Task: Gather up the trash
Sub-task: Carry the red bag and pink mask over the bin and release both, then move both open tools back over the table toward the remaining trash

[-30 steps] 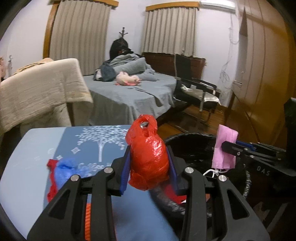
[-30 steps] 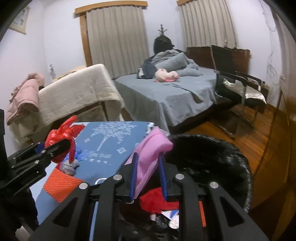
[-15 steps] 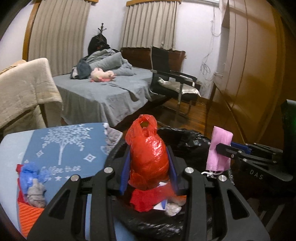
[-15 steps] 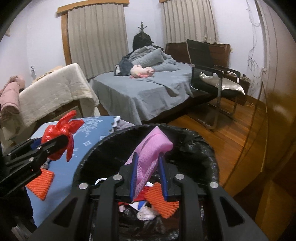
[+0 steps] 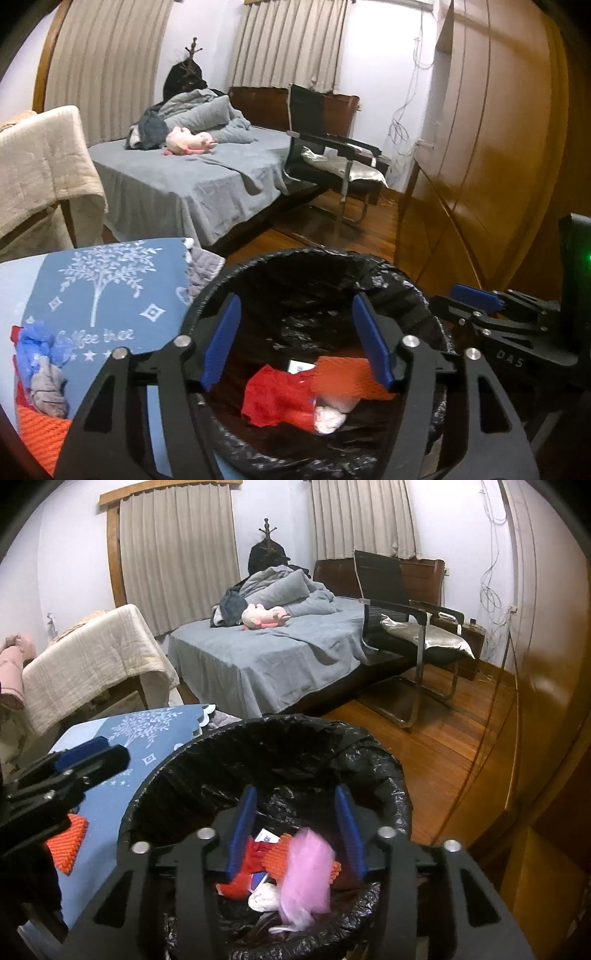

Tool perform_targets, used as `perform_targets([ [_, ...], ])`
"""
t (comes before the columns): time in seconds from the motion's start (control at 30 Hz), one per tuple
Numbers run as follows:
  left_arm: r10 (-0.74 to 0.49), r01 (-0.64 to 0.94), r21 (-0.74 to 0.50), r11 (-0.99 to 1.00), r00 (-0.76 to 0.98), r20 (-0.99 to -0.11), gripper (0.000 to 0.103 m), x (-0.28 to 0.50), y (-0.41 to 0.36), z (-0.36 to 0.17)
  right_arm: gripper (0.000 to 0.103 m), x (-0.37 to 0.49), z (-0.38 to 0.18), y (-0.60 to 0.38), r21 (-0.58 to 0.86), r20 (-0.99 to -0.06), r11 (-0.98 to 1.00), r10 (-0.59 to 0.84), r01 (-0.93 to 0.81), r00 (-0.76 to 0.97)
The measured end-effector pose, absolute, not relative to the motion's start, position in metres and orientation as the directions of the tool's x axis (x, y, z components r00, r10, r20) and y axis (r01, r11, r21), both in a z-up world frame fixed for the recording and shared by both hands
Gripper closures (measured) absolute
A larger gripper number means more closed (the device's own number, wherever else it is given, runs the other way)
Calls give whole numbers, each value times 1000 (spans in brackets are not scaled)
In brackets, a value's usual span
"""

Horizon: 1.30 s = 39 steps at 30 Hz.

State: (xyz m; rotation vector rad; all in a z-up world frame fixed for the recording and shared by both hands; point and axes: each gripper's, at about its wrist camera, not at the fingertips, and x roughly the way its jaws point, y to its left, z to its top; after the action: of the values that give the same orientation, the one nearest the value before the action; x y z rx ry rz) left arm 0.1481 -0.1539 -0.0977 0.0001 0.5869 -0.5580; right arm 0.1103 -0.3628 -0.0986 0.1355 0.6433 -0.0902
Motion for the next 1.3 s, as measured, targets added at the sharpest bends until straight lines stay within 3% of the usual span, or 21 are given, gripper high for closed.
perform_targets([
  [0.1,-475,473,-146,869,714,-515,24,148,-140,-92,23,109,-95,-359,93,-591,987,-52,131,805],
  [0.27,-420,404,-149,903,751,-509,13,147,-109,-83,7,105,-88,-348,85,-568,988,-60,130,821],
  [0.83,-134,102,-90,991,840,-526,10,116,38,-78,6,120,-81,-243,105,-552,991,127,-82,824],
  [1.3,9,-42,-51,998,848,-531,10,107,114,-86,6,147,-92,-159,103,-574,968,245,-228,781],
])
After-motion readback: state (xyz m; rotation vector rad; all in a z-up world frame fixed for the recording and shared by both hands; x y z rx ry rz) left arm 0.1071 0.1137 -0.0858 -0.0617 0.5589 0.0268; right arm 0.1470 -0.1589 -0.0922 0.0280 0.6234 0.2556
